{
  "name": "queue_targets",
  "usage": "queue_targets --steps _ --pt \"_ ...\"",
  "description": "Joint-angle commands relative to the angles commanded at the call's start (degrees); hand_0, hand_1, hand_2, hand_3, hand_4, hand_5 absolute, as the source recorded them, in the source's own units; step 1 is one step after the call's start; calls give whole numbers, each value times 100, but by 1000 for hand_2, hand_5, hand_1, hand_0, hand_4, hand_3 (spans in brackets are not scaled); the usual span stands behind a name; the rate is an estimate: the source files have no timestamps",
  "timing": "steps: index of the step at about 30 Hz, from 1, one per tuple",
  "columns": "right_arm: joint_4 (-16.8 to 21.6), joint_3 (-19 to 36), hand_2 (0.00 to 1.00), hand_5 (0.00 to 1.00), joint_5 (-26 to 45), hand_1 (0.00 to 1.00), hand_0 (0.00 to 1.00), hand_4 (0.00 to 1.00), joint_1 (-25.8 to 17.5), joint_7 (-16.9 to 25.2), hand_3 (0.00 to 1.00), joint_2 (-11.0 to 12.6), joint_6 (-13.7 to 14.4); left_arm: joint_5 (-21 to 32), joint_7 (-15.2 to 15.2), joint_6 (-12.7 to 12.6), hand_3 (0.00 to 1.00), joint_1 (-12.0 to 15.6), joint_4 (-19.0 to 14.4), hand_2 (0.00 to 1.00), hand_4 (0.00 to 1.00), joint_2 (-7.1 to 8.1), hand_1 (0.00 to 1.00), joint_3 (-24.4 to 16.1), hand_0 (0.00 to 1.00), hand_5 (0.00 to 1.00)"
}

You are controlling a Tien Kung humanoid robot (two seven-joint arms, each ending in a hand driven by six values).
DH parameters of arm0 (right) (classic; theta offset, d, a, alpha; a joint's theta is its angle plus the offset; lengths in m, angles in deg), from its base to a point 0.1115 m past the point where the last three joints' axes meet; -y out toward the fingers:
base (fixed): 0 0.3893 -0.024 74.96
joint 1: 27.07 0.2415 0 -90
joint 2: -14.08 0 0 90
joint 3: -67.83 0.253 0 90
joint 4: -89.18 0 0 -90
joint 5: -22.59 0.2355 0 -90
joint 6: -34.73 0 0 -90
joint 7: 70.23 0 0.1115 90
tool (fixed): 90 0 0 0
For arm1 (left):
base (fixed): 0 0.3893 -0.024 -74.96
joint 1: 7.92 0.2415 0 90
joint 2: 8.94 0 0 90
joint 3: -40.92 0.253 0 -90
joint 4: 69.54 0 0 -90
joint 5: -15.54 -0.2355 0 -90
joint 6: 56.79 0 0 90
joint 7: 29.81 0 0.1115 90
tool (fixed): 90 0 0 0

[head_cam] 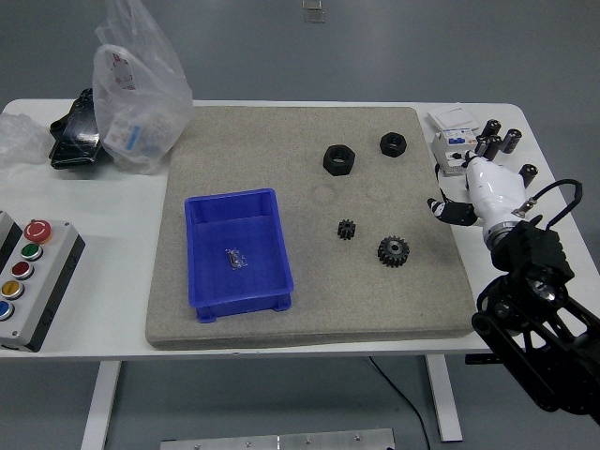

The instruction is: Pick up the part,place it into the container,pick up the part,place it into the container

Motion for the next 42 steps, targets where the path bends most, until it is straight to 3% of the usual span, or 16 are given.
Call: queue_targets --steps 13,35,36,41,42 --pt "7 -809 860 348 379 632 325 828 154 0 886 56 -254 -135 55 -28 623 10 0 609 711 14 658 -148 650 277" --pt "-133 -1128 813 397 742 567 296 825 -18 0 876 149 -305 -238 105 -16 623 46 0 607 711 -5 653 -264 645 278" --pt "-144 -1129 683 301 747 524 283 573 -20 0 752 145 -297 -239 106 -16 622 47 0 606 710 -6 651 -266 644 278" --pt "-211 -1131 683 301 747 524 283 573 -30 0 752 121 -255 -224 97 -12 622 49 0 606 710 -7 651 -255 644 278" --pt "-221 -1129 431 120 744 458 269 325 -33 0 546 118 -247 -221 94 -11 623 50 0 606 710 -6 650 -251 644 278"
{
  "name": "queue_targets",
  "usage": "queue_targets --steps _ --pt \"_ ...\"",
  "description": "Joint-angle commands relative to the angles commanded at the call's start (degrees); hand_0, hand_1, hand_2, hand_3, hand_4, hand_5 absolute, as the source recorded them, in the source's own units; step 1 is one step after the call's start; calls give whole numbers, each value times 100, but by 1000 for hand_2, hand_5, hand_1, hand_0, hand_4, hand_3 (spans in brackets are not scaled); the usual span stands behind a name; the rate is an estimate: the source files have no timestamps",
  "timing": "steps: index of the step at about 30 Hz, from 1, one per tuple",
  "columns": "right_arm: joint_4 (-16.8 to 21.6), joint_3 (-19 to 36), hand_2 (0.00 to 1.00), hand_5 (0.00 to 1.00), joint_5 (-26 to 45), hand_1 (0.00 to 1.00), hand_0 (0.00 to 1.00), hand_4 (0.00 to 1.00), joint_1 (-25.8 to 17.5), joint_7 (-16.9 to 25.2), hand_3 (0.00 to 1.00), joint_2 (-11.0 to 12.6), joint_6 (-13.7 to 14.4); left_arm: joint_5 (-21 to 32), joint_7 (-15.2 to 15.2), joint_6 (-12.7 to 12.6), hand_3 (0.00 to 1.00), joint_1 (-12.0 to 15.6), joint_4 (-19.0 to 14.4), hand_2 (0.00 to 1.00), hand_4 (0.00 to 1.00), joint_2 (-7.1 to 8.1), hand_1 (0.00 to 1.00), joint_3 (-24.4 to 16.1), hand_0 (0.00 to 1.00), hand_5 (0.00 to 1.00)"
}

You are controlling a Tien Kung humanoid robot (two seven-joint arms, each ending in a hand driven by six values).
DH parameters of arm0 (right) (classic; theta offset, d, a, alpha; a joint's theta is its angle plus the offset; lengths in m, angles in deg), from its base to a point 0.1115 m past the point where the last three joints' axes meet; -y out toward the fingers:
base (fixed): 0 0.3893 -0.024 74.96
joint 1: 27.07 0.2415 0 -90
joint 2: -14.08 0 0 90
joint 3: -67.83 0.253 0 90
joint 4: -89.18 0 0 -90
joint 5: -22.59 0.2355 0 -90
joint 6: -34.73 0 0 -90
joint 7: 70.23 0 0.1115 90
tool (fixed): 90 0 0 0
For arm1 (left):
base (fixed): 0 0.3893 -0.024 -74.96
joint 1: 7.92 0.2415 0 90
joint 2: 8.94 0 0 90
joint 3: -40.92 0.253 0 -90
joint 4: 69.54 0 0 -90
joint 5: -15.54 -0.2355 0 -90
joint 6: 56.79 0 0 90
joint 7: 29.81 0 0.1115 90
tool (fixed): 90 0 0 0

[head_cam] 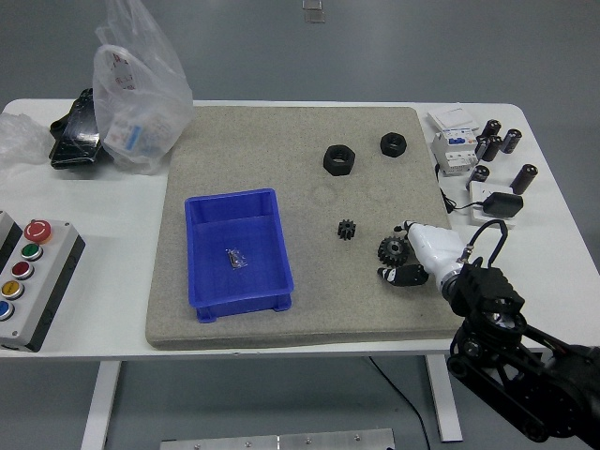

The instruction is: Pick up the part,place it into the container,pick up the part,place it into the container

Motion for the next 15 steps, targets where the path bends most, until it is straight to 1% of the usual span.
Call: queue_targets --steps 5,6,10,11,12,15 --pt "-42 -10 431 120 -18 458 269 325 -4 0 546 -6 85 15 -7 5 623 4 0 606 710 -3 650 17 644 278" --pt "-49 -13 308 113 -19 424 260 191 -5 0 382 -7 102 18 -8 5 622 4 0 605 710 -4 649 19 644 278" --pt "-79 -33 308 113 -48 424 260 191 15 0 382 6 227 37 -13 9 622 6 0 605 710 -6 649 32 644 278" --pt "-79 -48 308 113 -73 424 260 191 36 0 382 18 283 40 -13 9 622 8 0 605 710 -6 649 31 644 278" --pt "-77 -64 287 125 -96 420 255 188 61 0 356 29 339 41 -12 8 623 8 0 605 710 -6 649 29 643 278" --pt "-33 -155 287 125 -129 420 255 188 230 0 356 81 564 47 -6 10 623 12 0 605 710 -7 649 24 643 278"
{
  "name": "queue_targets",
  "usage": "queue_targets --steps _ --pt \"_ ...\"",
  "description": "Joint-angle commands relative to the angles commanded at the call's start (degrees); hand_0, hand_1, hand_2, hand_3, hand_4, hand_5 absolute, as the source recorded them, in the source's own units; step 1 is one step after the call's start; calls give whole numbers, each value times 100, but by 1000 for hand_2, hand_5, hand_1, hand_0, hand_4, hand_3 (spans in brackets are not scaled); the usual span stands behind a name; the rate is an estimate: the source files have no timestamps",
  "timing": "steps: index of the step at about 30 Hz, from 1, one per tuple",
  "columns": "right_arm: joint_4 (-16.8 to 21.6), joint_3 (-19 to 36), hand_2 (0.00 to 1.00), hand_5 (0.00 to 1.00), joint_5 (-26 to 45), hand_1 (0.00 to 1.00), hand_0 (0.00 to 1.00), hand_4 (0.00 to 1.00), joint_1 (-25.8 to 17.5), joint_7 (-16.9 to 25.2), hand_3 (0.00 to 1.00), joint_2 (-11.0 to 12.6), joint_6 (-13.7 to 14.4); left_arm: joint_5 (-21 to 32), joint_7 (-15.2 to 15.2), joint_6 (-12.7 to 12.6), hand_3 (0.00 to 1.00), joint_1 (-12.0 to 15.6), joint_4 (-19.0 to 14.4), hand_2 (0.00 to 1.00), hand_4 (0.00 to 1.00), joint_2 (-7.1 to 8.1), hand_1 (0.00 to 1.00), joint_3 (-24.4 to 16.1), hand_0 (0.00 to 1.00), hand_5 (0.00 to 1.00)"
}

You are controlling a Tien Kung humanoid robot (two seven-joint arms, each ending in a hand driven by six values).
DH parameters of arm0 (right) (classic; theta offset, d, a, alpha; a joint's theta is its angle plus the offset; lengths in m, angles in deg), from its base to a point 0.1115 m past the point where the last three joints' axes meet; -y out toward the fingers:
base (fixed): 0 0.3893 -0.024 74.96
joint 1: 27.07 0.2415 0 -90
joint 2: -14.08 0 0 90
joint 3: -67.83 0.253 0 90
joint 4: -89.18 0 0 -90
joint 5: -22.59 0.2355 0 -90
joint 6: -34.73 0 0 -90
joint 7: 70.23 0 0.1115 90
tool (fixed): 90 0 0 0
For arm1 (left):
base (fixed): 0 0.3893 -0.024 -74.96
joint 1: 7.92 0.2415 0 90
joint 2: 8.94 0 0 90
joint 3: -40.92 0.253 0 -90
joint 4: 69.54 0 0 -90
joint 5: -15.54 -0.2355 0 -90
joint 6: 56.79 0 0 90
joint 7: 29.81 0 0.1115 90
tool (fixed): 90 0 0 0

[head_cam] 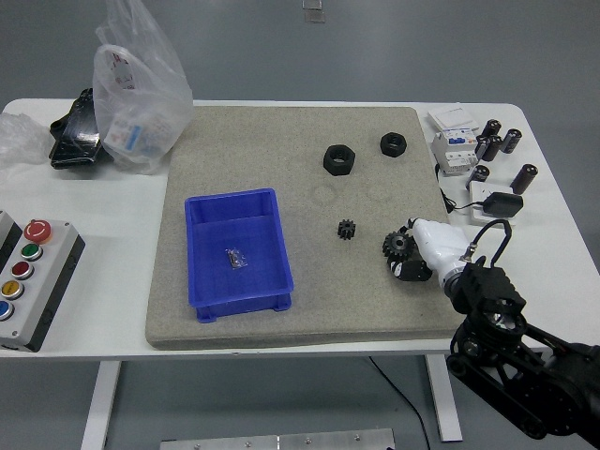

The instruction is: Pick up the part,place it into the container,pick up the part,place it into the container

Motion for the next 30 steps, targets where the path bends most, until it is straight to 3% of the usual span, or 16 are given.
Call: queue_targets --steps 4,8,9,14,15,20,21,26,27,30 --pt "98 -257 278 103 130 421 254 169 372 0 355 36 344 -1 14 2 622 3 0 605 710 -1 649 -9 643 278" --pt "142 -706 278 103 682 421 254 169 880 20 355 -53 871 1 45 4 622 -8 0 605 710 -1 649 -11 643 278" --pt "137 -802 356 22 824 439 284 223 985 77 392 -86 985 -3 54 3 622 -11 0 605 709 -2 649 -17 643 278" --pt "122 -1309 356 22 1571 439 284 223 1505 634 392 -280 1538 -21 102 -1 622 -9 0 605 709 -11 649 -58 643 278" --pt "116 -1403 638 189 1711 614 381 370 1593 747 642 -314 1602 -27 112 -2 622 -8 0 605 709 -12 649 -69 643 278" --pt "72 -1913 638 189 2330 614 381 370 1996 1228 642 -434 1514 -65 159 -11 622 8 0 605 709 -12 649 -143 643 278" --pt "69 -1999 765 293 2398 656 323 434 2053 1275 762 -444 1482 -73 167 -12 622 9 0 604 709 -11 648 -155 643 277" --pt "55 -2361 765 293 2710 656 323 434 2261 1485 762 -486 1359 -88 185 -14 622 4 0 604 709 -7 648 -182 643 277" --pt "52 -2389 803 298 2744 685 310 499 2276 1507 839 -490 1342 -88 186 -13 622 2 0 605 709 -7 648 -183 642 277" --pt "37 -2420 803 298 2836 685 310 499 2286 1537 839 -497 1284 -91 188 -12 622 0 0 605 709 -9 648 -187 642 277"
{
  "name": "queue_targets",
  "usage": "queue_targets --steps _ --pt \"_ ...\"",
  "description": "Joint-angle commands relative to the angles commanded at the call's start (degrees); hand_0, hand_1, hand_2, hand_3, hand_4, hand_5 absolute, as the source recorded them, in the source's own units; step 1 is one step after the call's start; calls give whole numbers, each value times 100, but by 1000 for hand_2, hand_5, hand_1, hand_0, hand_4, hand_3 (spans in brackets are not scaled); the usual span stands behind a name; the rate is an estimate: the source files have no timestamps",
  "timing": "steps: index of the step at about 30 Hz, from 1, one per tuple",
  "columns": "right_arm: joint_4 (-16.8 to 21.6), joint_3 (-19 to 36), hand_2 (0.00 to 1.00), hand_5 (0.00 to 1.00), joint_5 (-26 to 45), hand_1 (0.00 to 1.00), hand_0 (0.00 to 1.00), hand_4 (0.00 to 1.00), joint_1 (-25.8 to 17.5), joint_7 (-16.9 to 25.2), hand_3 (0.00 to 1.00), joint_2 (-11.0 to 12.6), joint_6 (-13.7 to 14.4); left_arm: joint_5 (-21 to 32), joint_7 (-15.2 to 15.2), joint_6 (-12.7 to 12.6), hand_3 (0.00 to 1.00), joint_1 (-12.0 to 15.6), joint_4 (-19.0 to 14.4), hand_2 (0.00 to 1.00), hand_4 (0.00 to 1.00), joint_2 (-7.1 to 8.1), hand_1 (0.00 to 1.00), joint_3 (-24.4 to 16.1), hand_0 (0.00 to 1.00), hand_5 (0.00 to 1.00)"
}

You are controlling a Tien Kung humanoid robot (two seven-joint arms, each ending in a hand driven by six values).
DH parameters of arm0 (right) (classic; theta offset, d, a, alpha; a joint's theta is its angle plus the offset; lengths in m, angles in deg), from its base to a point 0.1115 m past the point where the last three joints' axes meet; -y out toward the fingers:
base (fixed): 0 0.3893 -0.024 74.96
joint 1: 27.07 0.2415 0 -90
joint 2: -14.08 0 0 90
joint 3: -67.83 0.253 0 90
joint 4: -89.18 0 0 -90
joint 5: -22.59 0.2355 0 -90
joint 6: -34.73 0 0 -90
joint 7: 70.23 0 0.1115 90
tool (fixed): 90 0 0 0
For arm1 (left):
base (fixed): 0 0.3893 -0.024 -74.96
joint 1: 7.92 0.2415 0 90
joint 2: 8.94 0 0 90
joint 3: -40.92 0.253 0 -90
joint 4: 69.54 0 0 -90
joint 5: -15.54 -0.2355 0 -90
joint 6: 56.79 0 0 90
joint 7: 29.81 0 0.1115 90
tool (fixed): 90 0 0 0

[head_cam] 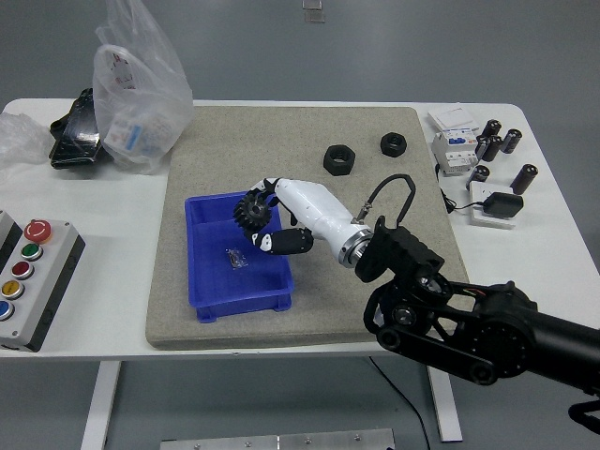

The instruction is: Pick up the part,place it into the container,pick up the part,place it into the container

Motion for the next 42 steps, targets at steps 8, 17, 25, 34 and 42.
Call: queue_targets --steps 8,17,25,34,42 --pt "-31 52 830 304 139 695 311 570 -41 -41 873 -4 -234 -42 23 -1 622 6 0 605 709 0 648 -42 643 277" --pt "-3 676 842 325 -272 667 299 662 -356 -188 891 51 -191 -57 17 -1 622 6 0 605 709 -4 648 -54 641 277" --pt "-272 1274 846 341 -984 663 295 696 -714 -702 896 409 -580 -83 19 -6 622 11 0 604 708 -7 648 -91 641 277" --pt "-632 1098 842 341 -874 652 289 713 -863 -790 894 445 -746 -71 1 1 622 0 0 603 709 -13 646 -67 640 278" --pt "-1041 904 790 383 -801 638 288 690 -784 -801 869 363 -853 -67 7 4 621 -8 0 603 707 -10 646 -53 640 278"
